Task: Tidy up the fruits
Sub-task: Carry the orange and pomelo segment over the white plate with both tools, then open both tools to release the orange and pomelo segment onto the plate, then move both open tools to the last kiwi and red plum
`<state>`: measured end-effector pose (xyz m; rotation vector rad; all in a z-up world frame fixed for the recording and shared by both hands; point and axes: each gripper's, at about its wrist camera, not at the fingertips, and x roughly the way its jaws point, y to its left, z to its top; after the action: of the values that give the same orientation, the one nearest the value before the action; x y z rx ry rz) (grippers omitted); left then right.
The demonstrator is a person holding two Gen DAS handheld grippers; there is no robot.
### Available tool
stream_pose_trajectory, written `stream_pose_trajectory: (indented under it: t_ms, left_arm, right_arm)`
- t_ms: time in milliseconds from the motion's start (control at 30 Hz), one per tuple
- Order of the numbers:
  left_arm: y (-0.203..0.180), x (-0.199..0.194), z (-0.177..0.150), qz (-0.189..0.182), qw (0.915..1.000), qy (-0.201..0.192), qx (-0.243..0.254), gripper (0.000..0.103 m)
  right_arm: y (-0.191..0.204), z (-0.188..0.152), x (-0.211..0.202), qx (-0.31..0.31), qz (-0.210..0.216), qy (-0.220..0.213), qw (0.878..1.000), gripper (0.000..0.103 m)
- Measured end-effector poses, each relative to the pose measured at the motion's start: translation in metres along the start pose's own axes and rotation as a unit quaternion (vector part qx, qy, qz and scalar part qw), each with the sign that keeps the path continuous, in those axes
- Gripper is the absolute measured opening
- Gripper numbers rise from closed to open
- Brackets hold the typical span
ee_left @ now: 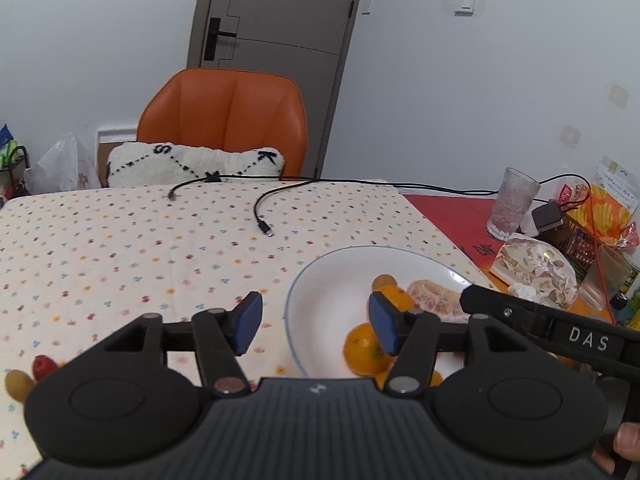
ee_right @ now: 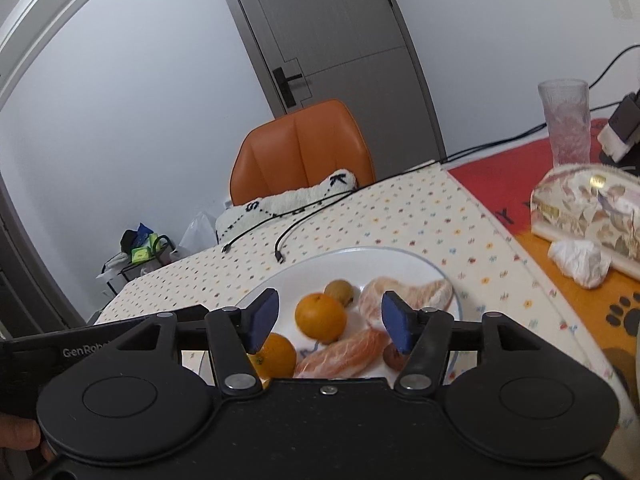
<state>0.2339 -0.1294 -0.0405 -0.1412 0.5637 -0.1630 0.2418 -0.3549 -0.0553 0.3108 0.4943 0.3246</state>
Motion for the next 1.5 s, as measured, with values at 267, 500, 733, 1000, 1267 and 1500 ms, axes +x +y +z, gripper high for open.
stream_pose_trajectory:
  t_ms: [267, 500, 733, 1000, 1267, 1500]
  left_arm:
    - [0.019, -0.024, -0.006, 0.024, 0.9996, -0.005, -0.013, 0.074]
    - [0.039, -0.045, -0.010, 0.046, 0.9985, -0.016, -0.027, 0.080]
    - [0.059, -0.062, -0.014, 0.063, 0.9971, -0.019, -0.039, 0.082]
    - [0.080, -0.076, -0.019, 0.082, 0.9952, -0.020, -0.050, 0.082]
    - [0.104, -0.086, -0.028, 0.103, 0.9926, -0.015, -0.063, 0.082]
    - [0.122, -0.093, -0.037, 0.109, 0.9911, -0.017, -0.075, 0.082]
  right_arm:
    - [0.013, -0.009, -0.007, 0.005, 0.012, 0.010, 1.000, 0.064]
    - [0.032, -0.015, -0.011, -0.003, 0.025, 0.016, 1.000, 0.068]
    - [0.051, -0.019, -0.011, -0.011, 0.039, 0.019, 0.999, 0.072]
    - [0.073, -0.023, -0.004, -0.020, 0.065, 0.029, 0.997, 0.082]
    - [0.094, -0.031, 0.002, -0.026, 0.092, 0.039, 0.995, 0.090]
    - [0.111, -0.036, 0.009, -0.037, 0.108, 0.051, 0.992, 0.090]
